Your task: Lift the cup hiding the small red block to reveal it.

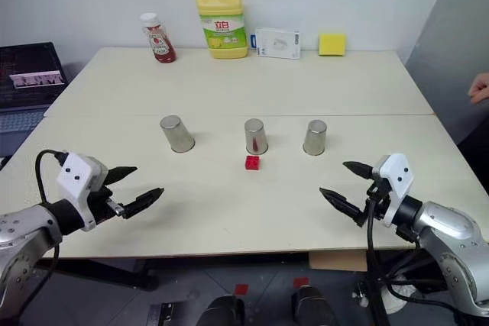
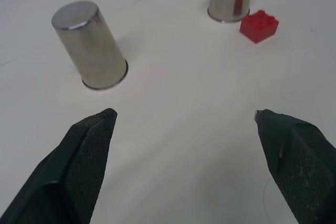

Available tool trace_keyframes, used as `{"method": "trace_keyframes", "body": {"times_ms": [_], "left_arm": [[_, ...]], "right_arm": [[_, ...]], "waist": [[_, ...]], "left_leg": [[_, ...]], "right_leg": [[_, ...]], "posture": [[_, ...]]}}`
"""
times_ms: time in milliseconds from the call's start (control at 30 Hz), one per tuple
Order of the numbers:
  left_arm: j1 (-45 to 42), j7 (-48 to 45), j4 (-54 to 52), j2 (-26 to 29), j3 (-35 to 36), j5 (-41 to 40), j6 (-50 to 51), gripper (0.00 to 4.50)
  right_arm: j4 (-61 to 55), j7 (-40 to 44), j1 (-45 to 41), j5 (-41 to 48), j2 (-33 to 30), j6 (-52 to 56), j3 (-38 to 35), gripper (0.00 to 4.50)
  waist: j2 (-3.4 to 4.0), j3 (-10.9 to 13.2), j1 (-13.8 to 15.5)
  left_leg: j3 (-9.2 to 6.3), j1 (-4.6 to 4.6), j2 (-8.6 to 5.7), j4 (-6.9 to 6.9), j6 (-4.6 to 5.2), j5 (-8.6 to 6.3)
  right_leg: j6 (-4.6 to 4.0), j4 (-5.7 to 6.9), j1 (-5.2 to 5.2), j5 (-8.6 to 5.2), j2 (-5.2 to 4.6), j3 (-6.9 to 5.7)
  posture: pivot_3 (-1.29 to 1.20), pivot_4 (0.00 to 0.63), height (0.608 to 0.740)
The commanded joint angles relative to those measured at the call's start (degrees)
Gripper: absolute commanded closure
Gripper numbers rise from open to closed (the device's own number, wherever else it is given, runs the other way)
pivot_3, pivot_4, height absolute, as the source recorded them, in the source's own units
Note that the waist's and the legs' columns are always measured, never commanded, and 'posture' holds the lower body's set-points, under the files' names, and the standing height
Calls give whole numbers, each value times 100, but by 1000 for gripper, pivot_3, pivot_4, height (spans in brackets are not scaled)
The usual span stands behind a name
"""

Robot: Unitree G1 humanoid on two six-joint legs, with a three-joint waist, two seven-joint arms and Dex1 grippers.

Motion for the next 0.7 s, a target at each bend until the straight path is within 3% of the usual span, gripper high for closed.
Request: {"method": "trace_keyframes", "body": {"times_ms": [33,367,700], "left_arm": [[-109,8,-20,63,190,-77,-58,0],[-145,110,-70,158,67,38,91,0],[-70,-254,-37,115,-13,171,-598,0]], "right_arm": [[12,-16,-134,39,20,-50,-45,33],[274,197,-118,-58,-19,-236,-89,33],[383,277,-224,-137,-25,-297,-28,33]], "waist": [[0,0,-4],[0,0,1],[0,0,2]], "left_leg": [[0,0,0,-1,0,0],[1,-3,0,-2,0,0],[1,-3,0,-2,0,0]], "right_leg": [[0,0,0,0,0,1],[0,-1,-3,0,-1,1],[0,-1,-3,0,-1,2]], "posture": [[0,150,740],[0,150,740],[0,150,740]]}}
